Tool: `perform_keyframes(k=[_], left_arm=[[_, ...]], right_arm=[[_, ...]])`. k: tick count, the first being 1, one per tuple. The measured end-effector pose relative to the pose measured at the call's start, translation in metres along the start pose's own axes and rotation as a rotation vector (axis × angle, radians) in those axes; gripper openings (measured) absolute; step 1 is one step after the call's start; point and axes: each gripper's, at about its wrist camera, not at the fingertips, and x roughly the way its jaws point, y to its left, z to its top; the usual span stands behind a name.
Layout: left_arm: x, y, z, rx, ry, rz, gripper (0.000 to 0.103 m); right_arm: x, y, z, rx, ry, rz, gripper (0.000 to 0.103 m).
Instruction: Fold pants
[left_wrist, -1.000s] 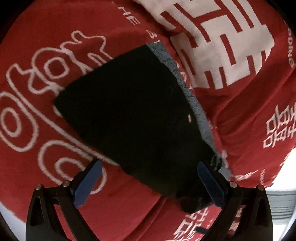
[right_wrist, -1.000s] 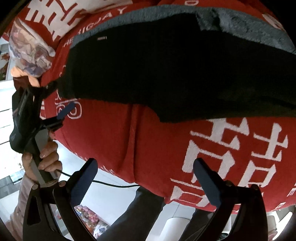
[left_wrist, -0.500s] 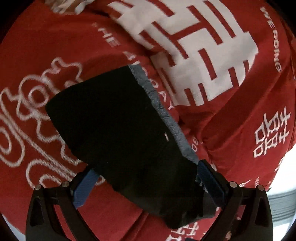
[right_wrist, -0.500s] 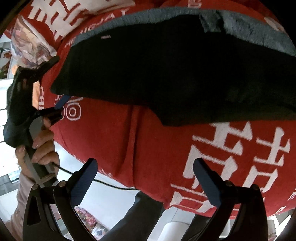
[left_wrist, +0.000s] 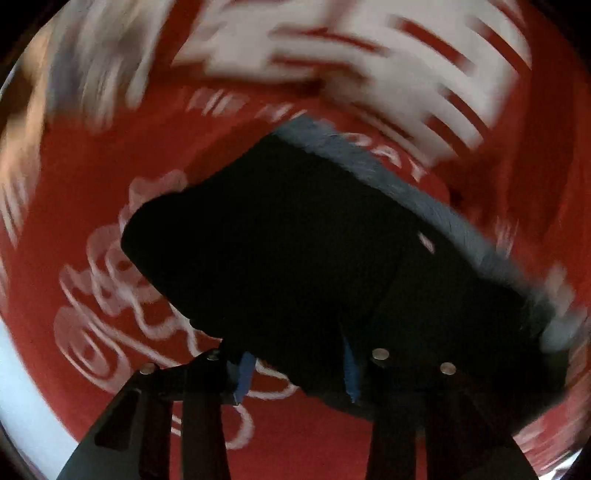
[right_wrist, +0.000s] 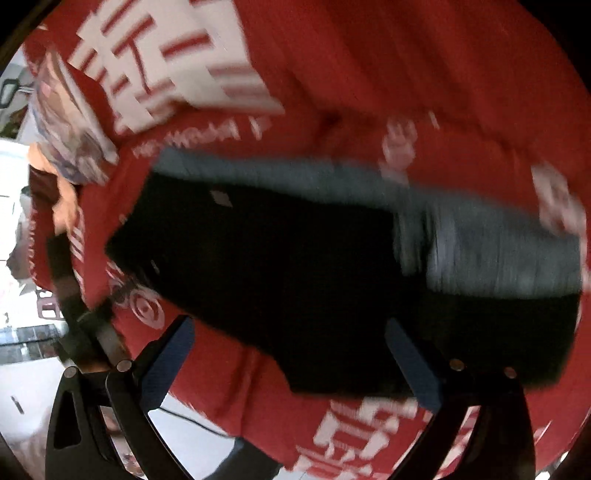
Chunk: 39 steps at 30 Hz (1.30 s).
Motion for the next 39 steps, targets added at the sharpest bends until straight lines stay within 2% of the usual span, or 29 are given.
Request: perform_keyframes(k=[1, 3, 4, 7, 12, 17, 18, 19, 20, 21, 24, 30, 34, 36, 39], left_arm=[[-0.005, -0.021, -0.008, 0.148, -0.06, 0.095, 0.039], [-0.01, -0.045, -0.023, 0.319, -0.131, 0.197, 0.039], [-0.012, -0.05, -0.029, 0.369, -0.158, 0.221, 0.039], [-0.017, -0.048, -0.038, 0.439, -0.186, 0.244, 0.039], [-0.014, -0.051, -0.038, 0.492, -0.202, 0.268, 0.039], [-0.017, -0.054, -0.042, 0.504, -0.218, 0.275, 0.039], [-0.017, -0.054, -0.041, 0.506, -0.219, 0.274, 0.039], [-0.017, -0.055, -0.042, 0.512, -0.218, 0.274, 0.039], [-0.016, -0.056, -0.042, 0.521, -0.201, 0.27, 0.039], [-0.018, -0.059, -0.044, 0.535, -0.206, 0.274, 0.039], [-0.034, -0.072, -0.048, 0.566, -0.246, 0.275, 0.039], [-0.09, -0.116, -0.042, 0.596, -0.33, 0.196, 0.039], [-0.132, -0.171, -0.042, 0.641, -0.389, 0.101, 0.04], [-0.145, -0.199, -0.046, 0.665, -0.406, 0.059, 0.04], [-0.156, -0.257, -0.058, 0.734, -0.421, 0.004, 0.04]], right_arm=[[-0.003, 0.009, 0.012, -0.025, 0.001, 0.013, 0.103], [-0.003, 0.036, 0.035, -0.086, 0.032, 0.045, 0.103], [0.002, 0.054, 0.048, -0.123, 0.063, 0.073, 0.103], [0.024, 0.099, 0.068, -0.206, 0.137, 0.098, 0.103], [0.075, 0.178, 0.085, -0.387, 0.303, 0.057, 0.103], [0.125, 0.207, 0.078, -0.414, 0.462, 0.025, 0.101], [0.133, 0.205, 0.077, -0.4, 0.493, 0.015, 0.088], [0.14, 0.199, 0.076, -0.383, 0.527, 0.01, 0.039], [0.143, 0.194, 0.075, -0.378, 0.537, -0.002, 0.023], [0.141, 0.191, 0.074, -0.387, 0.524, -0.009, 0.023], [0.116, 0.18, 0.067, -0.423, 0.447, 0.044, 0.021], [0.038, 0.118, 0.058, -0.29, 0.287, 0.257, 0.021], [-0.028, 0.051, 0.036, -0.182, 0.114, 0.379, 0.022], [-0.063, 0.002, 0.016, -0.101, 0.014, 0.435, 0.022], [-0.097, -0.066, -0.015, 0.004, -0.091, 0.466, 0.022]])
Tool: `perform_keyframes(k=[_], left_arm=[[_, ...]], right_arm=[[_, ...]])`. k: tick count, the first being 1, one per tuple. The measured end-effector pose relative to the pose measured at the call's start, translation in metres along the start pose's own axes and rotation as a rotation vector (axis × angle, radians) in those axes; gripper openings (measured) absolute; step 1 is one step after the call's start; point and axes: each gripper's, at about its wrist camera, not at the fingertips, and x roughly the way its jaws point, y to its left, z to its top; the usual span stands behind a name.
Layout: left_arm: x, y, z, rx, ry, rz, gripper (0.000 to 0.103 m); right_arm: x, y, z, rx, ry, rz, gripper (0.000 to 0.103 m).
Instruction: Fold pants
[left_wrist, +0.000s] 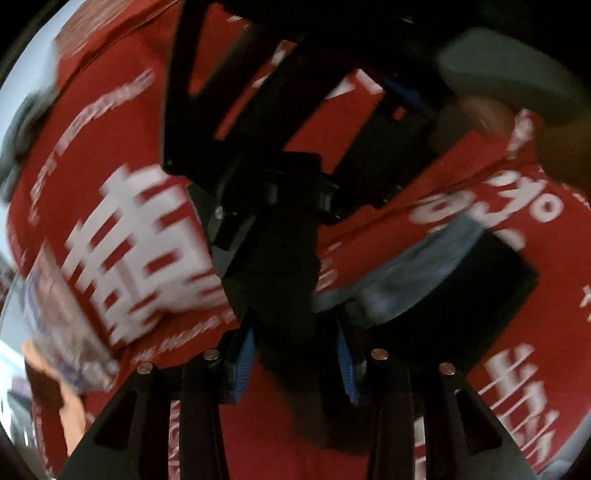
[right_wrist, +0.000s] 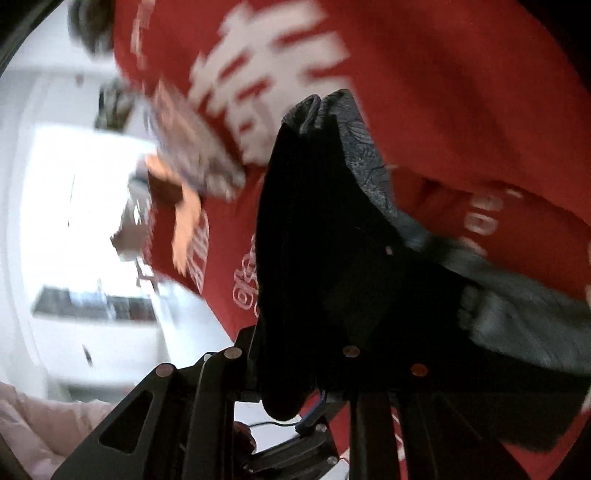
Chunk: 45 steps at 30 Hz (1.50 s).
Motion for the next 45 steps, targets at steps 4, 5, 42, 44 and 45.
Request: perform_keyframes(k=[4, 5, 42, 44, 45], left_arm=[[0.005, -0.07, 0.027, 0.066, 0.005, -0.074, 0.04], [0.011, -0.093, 0.031, 0.086, 0.017, -0.106, 0.04], [0.125, 0.024, -0.058, -0.513, 0.593, -0.235, 0.09], [0.122, 0.024, -0.055, -0.497, 0.592, -0.226, 0.09], [0.122, 0.028, -0.055, -0.486, 0.591, -0.215, 0.09]], right_arm=[[-0.06, -0.071, -0.035, 0.106, -0.1, 0.015, 0.022], [-0.071, -0.093, -0.048, 0.142, -0.123, 0.016, 0.022], [-0.061, -0.155, -0.132, 0.244, -0.117, -0.518, 0.034], [-0.041, -0.164, -0.13, 0.248, -0.068, -0.574, 0.033], [-0.039, -0.165, -0.131, 0.251, -0.068, -0.583, 0.033]])
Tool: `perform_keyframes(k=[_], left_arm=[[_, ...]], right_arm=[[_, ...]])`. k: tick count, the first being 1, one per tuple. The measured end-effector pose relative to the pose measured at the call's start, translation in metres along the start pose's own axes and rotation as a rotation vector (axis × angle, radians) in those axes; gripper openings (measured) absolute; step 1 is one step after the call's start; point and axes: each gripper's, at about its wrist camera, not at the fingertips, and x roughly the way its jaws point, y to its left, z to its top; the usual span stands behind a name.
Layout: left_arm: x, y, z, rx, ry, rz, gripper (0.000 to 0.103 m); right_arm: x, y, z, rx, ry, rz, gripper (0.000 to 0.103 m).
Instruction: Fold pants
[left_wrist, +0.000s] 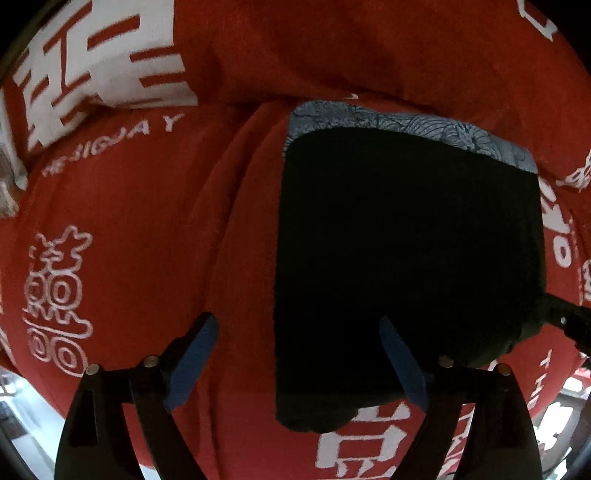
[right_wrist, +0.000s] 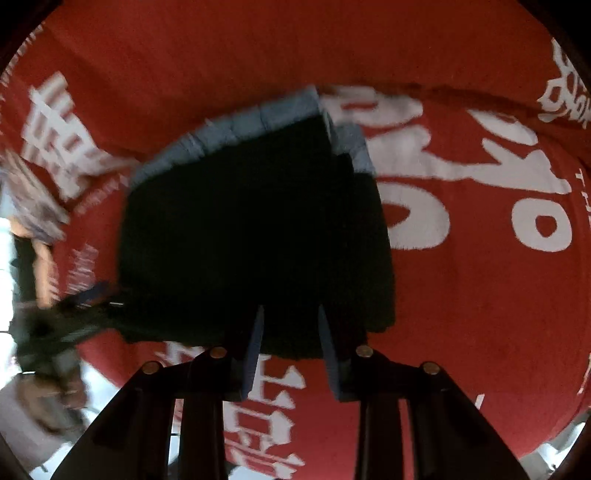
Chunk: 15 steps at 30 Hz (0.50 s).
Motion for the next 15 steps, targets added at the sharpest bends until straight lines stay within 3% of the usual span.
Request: perform_keyframes(k=[8, 9, 10, 15], left_arm=[[-0.006, 0.008, 0.003, -0.021, 0.03, 0.02, 0.09], [-0.008, 0.008, 0.002, -0.018, 0.026, 0.025, 0.093], [-0.008, 0.007, 0.002, -0.013, 0.027, 0.036, 0.103], [-0.011, 0.009, -0.001, -0.018, 0.03, 0.041, 0.103]], right_arm=[[-0.011, 0.002, -0.005, 0.004, -0.002, -0.007, 0.034], [-0.012, 0.001, -0.006, 0.005, -0.002, -0.005, 0.034], [-0.014, 0.0, -0.006, 0.008, -0.003, -0.004, 0.034], [-0.021, -0.005, -0.006, 0.034, -0.004, 0.006, 0.034]])
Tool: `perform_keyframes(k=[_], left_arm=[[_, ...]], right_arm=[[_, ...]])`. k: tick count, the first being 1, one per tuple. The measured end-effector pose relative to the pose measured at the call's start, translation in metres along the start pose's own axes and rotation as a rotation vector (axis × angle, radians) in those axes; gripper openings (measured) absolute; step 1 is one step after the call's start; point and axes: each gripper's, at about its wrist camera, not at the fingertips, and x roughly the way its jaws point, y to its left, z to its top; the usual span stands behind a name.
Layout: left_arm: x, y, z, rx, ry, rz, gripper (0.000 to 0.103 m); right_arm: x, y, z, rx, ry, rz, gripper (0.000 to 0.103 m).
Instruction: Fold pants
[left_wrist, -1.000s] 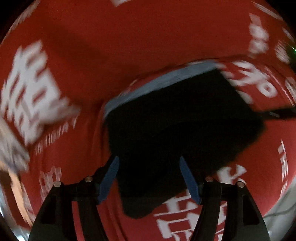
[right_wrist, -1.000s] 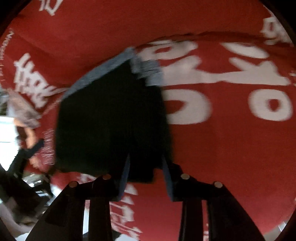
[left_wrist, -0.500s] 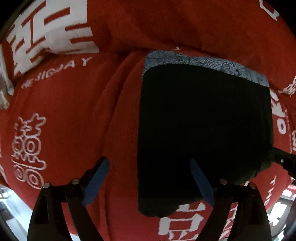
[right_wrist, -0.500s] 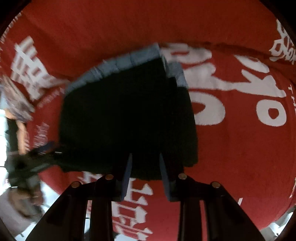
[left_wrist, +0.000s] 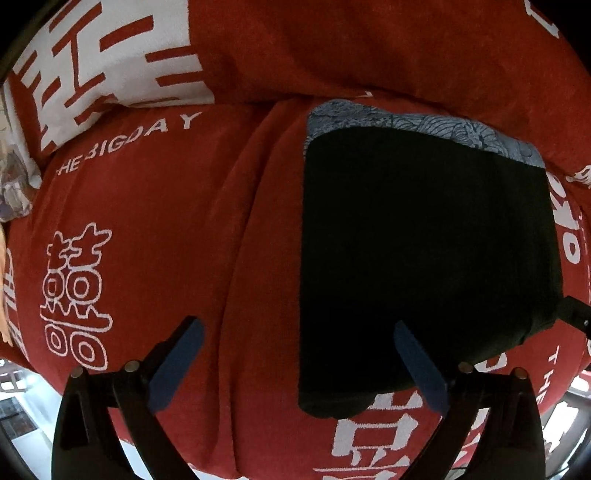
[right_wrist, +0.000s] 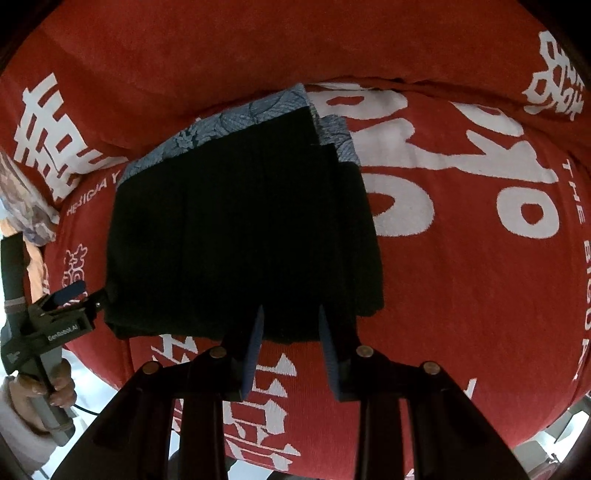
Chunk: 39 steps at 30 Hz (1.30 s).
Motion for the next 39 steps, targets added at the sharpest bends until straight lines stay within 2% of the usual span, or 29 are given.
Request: perform_keyframes(k=[4, 8, 9, 11, 15, 25, 29, 30, 31, 39], left_arm=[[0.001, 0.002, 0.0, -0.004, 0.001, 0.009, 0.103], [0.0, 0.001, 0.0, 0.0, 0.0, 0.017, 0.103], [0.0, 0.001, 0.0, 0.001, -0.001, 0.019, 0.103], [0.001, 0.001, -0.001, 0.0, -0.001, 0.021, 0.103], [0.002, 0.0, 0.0, 0.002, 0.004, 0.017, 0.103], [0.008, 0.003, 0.003, 0.004, 0.025, -0.009, 0.103], [0.012, 0.007, 0.006, -0.004, 0.044, -0.044, 0.103], [0.012, 0.007, 0.006, -0.007, 0.047, -0.05, 0.103], [0.013, 0.008, 0.006, -0.009, 0.051, -0.057, 0.103], [0.011, 0.01, 0.014, -0.017, 0.054, -0.127, 0.103]], right_arm=[[-0.004, -0.004, -0.002, 0.011, -0.003, -0.002, 0.036], [-0.009, -0.006, -0.001, 0.007, -0.02, 0.01, 0.063], [-0.011, -0.007, -0.001, 0.006, -0.024, 0.013, 0.076], [-0.015, -0.011, 0.0, 0.009, -0.047, 0.023, 0.089], [-0.016, -0.019, 0.001, 0.028, -0.056, 0.032, 0.095], [-0.008, -0.033, -0.002, 0.068, -0.015, 0.073, 0.095], [-0.008, -0.037, -0.001, 0.083, -0.017, 0.11, 0.096], [-0.008, -0.038, -0.001, 0.085, -0.017, 0.119, 0.097], [-0.007, -0.039, -0.001, 0.085, -0.017, 0.123, 0.103], [0.0, -0.046, 0.002, 0.087, 0.02, 0.15, 0.103]])
